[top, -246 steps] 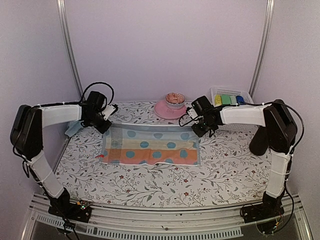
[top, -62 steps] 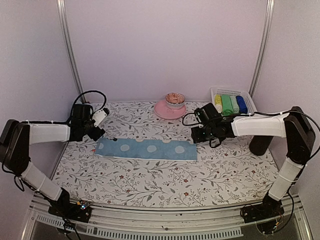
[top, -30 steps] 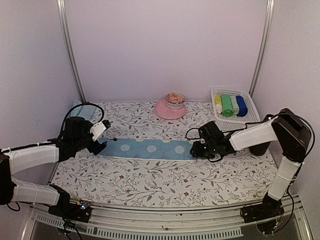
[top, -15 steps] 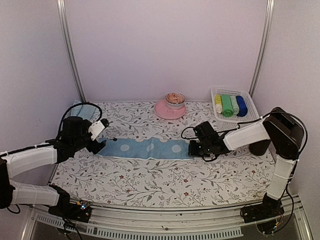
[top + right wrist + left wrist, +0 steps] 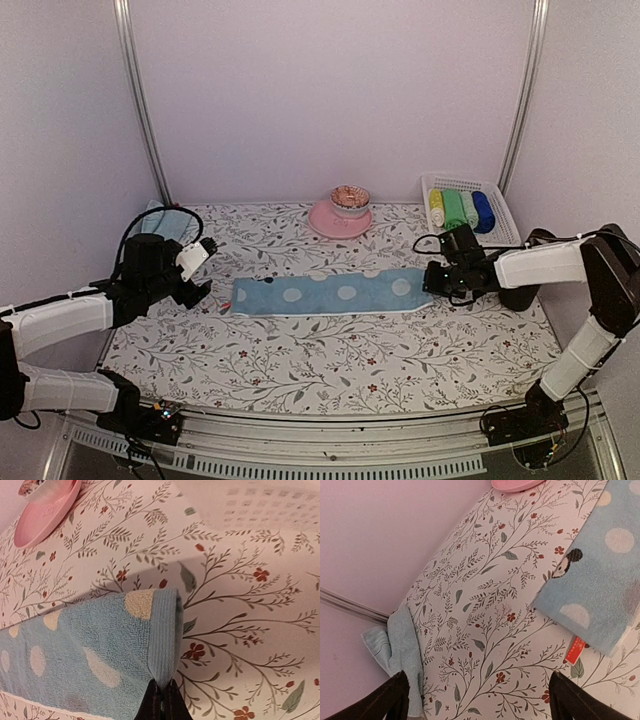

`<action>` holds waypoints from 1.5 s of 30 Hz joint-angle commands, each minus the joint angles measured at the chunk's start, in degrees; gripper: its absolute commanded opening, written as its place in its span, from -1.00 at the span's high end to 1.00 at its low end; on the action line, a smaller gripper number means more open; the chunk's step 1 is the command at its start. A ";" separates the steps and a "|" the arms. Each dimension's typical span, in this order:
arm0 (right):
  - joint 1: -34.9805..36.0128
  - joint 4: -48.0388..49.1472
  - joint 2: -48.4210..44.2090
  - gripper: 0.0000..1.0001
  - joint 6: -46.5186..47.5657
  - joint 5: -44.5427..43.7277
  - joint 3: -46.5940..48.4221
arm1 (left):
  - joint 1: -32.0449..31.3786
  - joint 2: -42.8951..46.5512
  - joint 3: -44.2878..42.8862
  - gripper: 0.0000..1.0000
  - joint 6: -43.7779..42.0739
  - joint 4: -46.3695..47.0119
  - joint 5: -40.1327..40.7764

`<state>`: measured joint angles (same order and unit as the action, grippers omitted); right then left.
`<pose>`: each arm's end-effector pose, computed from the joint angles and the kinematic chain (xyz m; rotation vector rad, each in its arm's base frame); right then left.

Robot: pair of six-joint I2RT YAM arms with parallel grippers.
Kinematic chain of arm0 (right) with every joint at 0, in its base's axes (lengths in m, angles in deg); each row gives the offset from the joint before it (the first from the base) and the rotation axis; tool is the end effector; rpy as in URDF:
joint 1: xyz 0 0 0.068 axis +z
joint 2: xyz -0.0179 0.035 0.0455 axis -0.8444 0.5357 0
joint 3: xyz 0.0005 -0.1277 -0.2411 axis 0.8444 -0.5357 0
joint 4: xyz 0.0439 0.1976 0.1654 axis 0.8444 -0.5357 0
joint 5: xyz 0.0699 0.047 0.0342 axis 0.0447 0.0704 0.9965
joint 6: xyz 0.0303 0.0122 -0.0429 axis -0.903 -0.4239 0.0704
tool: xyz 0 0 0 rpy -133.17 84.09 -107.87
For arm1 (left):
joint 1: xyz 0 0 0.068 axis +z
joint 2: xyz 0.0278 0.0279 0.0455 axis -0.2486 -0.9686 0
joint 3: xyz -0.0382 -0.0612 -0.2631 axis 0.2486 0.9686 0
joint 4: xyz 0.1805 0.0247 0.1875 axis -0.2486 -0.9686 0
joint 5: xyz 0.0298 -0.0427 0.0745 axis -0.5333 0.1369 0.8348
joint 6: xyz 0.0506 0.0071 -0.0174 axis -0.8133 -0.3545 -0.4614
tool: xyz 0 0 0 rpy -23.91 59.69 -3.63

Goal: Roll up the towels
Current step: Pick up the towel from the center of the board, then fold the towel at the center of the board.

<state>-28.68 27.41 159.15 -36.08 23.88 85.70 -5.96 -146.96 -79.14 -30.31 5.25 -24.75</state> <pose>0.2795 0.1484 0.1571 0.1814 2.4621 0.3046 0.2151 -0.0743 0.2072 0.9202 1.8768 0.3253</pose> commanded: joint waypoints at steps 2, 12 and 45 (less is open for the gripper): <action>-5.40 -1.70 -6.80 0.97 5.92 1.72 -2.01 | -0.04 1.06 0.95 -0.95 0.78 0.45 -0.66; -0.85 0.79 -9.36 0.97 13.46 15.42 3.56 | -0.06 0.05 1.70 -0.95 0.92 0.69 -1.29; 18.96 -1.38 30.33 0.97 14.57 26.41 48.01 | 3.40 -0.71 3.22 -0.95 1.88 3.68 -1.00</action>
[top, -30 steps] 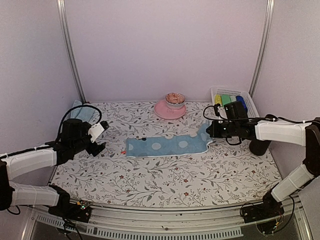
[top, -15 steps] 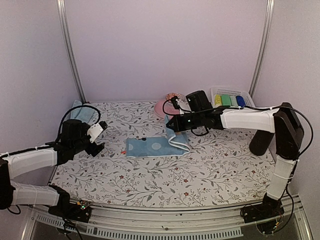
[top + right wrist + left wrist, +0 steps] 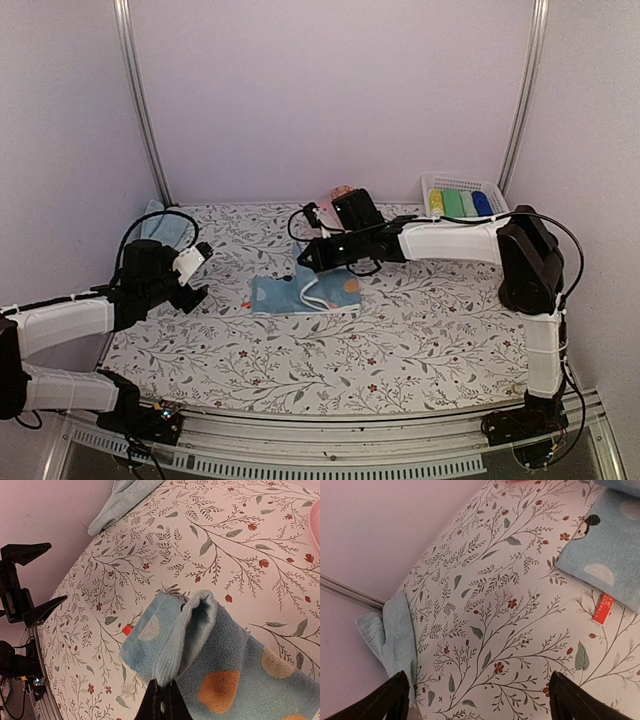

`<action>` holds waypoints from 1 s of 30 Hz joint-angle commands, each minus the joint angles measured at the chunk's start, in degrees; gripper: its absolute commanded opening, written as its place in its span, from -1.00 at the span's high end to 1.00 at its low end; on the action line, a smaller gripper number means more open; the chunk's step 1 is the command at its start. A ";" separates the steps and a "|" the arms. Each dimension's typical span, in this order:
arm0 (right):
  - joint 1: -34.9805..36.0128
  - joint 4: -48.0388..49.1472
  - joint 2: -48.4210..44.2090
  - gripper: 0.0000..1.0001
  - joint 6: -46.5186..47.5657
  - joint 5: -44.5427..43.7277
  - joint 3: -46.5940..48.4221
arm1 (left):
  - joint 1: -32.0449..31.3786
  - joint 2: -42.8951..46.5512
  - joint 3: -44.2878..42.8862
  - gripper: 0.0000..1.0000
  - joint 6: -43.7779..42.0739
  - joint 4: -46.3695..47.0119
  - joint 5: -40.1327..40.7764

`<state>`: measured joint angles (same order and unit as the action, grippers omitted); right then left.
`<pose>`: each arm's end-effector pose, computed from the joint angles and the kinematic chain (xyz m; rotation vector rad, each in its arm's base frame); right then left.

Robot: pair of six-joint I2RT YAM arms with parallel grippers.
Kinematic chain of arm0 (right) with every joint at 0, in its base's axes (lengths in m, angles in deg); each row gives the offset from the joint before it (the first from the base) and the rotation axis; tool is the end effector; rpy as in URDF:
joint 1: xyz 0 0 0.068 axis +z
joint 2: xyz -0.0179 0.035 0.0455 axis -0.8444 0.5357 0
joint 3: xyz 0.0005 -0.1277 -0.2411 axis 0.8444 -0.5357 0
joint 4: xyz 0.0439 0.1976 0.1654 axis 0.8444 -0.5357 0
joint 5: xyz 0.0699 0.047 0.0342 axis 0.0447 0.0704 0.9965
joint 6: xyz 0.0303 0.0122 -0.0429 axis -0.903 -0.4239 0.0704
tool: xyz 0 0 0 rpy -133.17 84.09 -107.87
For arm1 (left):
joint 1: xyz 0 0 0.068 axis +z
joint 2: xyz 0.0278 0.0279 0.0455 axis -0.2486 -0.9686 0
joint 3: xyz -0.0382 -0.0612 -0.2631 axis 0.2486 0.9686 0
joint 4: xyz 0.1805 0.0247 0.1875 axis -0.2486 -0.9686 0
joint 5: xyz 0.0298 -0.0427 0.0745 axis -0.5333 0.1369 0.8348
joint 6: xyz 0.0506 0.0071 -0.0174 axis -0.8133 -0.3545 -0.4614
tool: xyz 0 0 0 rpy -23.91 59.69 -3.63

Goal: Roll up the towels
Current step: Fold the towel at the center of the board.

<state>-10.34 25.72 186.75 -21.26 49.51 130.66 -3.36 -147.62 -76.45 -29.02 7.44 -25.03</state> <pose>0.3227 0.3647 0.2124 -0.7331 2.2099 0.9549 0.2145 -0.0634 0.1930 0.8694 1.9246 0.3329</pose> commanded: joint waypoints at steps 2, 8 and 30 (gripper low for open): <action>0.86 0.52 3.95 0.97 -0.35 0.55 3.86 | 0.86 -0.16 0.56 -0.95 0.64 1.54 -0.76; 1.26 0.54 7.33 0.96 -0.70 1.72 5.91 | 0.85 -0.14 0.55 -0.95 0.59 1.50 -0.80; 2.87 1.58 11.44 0.20 -1.76 7.52 10.28 | 0.92 -1.92 -1.33 -0.95 1.69 0.12 -2.83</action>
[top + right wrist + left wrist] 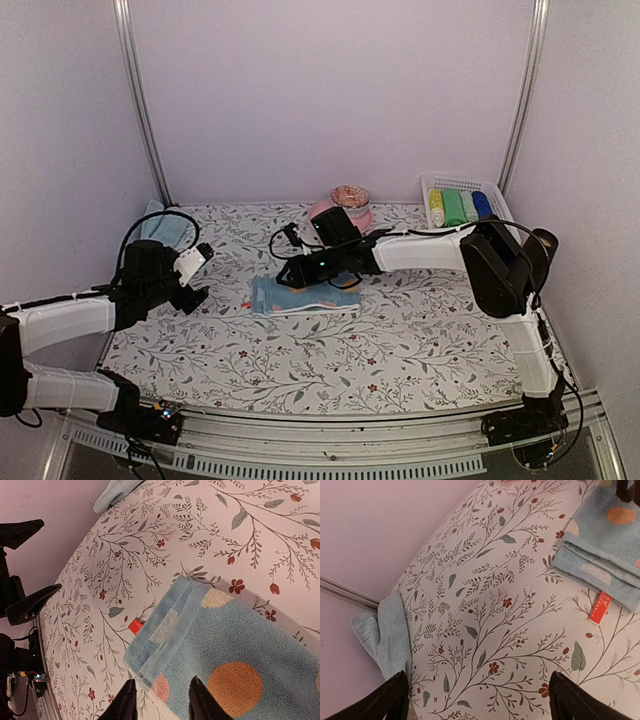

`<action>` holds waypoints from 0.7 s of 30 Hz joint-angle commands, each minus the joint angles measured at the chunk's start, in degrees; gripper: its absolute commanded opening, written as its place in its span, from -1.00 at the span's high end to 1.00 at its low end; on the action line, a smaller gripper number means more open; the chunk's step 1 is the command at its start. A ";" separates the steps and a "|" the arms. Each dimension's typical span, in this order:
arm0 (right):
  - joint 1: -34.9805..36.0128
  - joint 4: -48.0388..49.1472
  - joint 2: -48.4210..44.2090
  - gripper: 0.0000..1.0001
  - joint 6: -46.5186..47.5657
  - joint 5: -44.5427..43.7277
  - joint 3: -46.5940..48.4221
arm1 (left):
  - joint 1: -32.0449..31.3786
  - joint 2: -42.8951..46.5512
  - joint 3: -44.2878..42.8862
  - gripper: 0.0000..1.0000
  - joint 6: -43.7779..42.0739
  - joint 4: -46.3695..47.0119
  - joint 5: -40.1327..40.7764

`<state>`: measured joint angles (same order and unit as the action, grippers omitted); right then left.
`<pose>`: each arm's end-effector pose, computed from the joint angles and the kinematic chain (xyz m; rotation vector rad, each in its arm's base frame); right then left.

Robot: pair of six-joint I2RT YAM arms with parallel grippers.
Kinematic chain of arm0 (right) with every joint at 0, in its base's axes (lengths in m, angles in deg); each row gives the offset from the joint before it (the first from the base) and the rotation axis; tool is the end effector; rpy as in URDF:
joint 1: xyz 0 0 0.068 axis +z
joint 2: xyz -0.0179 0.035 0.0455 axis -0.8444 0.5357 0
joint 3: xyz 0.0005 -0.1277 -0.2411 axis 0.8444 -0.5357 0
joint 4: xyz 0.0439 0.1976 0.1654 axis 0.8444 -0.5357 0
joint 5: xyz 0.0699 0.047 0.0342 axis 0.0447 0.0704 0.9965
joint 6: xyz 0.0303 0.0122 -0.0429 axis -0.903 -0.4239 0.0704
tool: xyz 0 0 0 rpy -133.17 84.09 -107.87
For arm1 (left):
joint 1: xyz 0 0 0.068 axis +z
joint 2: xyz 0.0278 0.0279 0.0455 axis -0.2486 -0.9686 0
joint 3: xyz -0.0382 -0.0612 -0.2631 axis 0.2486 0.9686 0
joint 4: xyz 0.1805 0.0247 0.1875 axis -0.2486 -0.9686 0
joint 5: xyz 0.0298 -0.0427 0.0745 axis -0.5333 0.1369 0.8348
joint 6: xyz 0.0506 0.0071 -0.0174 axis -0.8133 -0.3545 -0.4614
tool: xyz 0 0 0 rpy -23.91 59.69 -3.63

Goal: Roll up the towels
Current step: Fold the towel at the center of the board.

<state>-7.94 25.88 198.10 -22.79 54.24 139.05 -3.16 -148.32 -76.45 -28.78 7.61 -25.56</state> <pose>0.3273 0.4059 0.1652 -0.8124 2.2684 1.0557 0.2158 -0.0634 0.1907 0.8716 1.9334 0.3222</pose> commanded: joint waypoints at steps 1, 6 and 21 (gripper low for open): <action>0.45 1.40 -0.48 0.17 -0.23 3.00 1.53 | 0.72 -1.73 -2.22 -0.95 1.85 -0.85 -3.29; -0.73 2.02 -6.44 0.16 0.78 -0.89 -5.28 | 0.33 -6.12 -10.55 -0.95 5.26 -8.32 -11.92; -5.01 6.11 -23.36 0.26 1.43 -13.54 -28.06 | -1.91 -34.65 -37.67 -0.73 20.16 -26.13 -42.63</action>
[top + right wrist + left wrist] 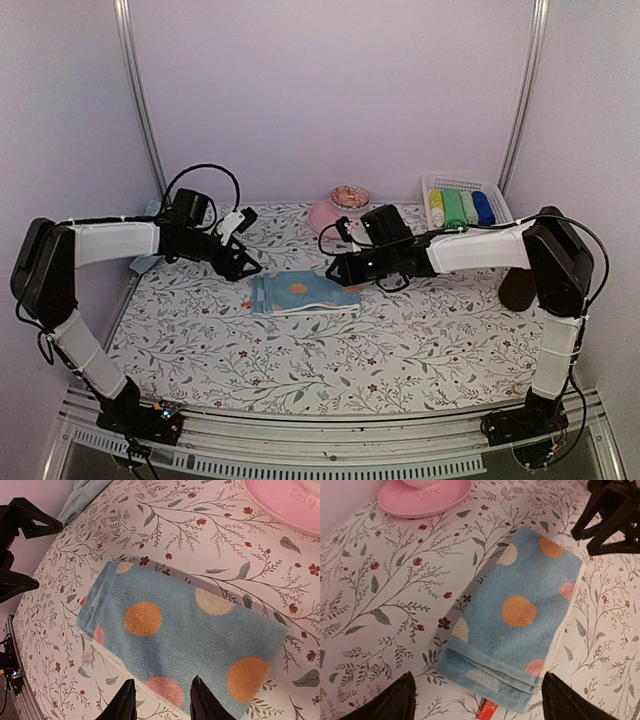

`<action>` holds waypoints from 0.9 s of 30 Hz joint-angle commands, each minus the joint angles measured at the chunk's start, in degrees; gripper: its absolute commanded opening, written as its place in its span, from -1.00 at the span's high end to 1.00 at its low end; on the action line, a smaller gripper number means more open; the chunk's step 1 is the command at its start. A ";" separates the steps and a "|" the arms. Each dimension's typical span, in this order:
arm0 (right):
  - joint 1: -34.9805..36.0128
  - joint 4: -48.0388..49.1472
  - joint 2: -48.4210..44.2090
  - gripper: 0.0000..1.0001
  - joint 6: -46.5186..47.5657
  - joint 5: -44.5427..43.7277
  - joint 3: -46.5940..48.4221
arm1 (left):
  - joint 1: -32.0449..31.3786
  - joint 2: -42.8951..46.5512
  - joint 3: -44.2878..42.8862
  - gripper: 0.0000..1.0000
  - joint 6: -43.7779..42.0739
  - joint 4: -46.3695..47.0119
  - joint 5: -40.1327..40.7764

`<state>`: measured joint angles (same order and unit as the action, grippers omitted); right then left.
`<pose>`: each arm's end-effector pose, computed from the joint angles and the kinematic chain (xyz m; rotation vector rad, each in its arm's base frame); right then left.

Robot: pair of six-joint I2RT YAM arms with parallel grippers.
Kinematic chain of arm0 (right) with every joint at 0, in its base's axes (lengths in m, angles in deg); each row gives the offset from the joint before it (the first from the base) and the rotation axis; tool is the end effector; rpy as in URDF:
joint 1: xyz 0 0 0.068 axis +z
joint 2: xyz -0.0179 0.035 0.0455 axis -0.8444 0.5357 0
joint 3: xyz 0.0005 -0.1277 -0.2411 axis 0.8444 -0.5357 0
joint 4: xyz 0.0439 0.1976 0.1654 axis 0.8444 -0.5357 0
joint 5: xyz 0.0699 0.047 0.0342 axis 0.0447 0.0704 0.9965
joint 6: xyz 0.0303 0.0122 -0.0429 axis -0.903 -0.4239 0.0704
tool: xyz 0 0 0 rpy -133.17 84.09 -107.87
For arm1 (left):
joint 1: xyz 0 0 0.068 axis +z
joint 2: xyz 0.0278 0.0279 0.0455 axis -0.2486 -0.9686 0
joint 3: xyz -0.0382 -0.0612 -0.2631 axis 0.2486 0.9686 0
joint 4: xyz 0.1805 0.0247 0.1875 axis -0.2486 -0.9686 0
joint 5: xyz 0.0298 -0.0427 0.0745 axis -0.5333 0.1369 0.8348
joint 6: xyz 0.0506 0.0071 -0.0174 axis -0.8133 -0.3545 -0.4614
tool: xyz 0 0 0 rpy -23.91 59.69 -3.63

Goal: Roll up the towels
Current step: Fold the towel at the center of the board, then smooth out the towel at the center of the board.

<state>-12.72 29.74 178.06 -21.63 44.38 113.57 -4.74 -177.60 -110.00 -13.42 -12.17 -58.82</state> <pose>0.3026 0.3118 0.1883 -0.6303 2.2973 0.8119 0.3176 -0.1266 0.2159 0.9787 2.1241 -0.5264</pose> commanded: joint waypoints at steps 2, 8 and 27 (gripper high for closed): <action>-0.18 2.26 -3.39 0.26 0.27 -3.63 -3.28 | -0.35 -8.44 -6.41 -0.69 6.54 -7.24 -11.08; -0.23 2.34 -2.85 0.27 0.11 -4.41 -4.71 | -0.36 -15.31 -10.22 -0.47 11.16 -9.24 -12.90; -0.22 1.79 -4.34 0.27 0.88 -6.49 -6.77 | -0.28 -19.77 -9.66 -0.35 14.24 -11.51 -11.46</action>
<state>-13.01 31.06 175.94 -21.17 38.83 107.29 -4.74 -196.03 -118.98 0.11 -22.46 -68.66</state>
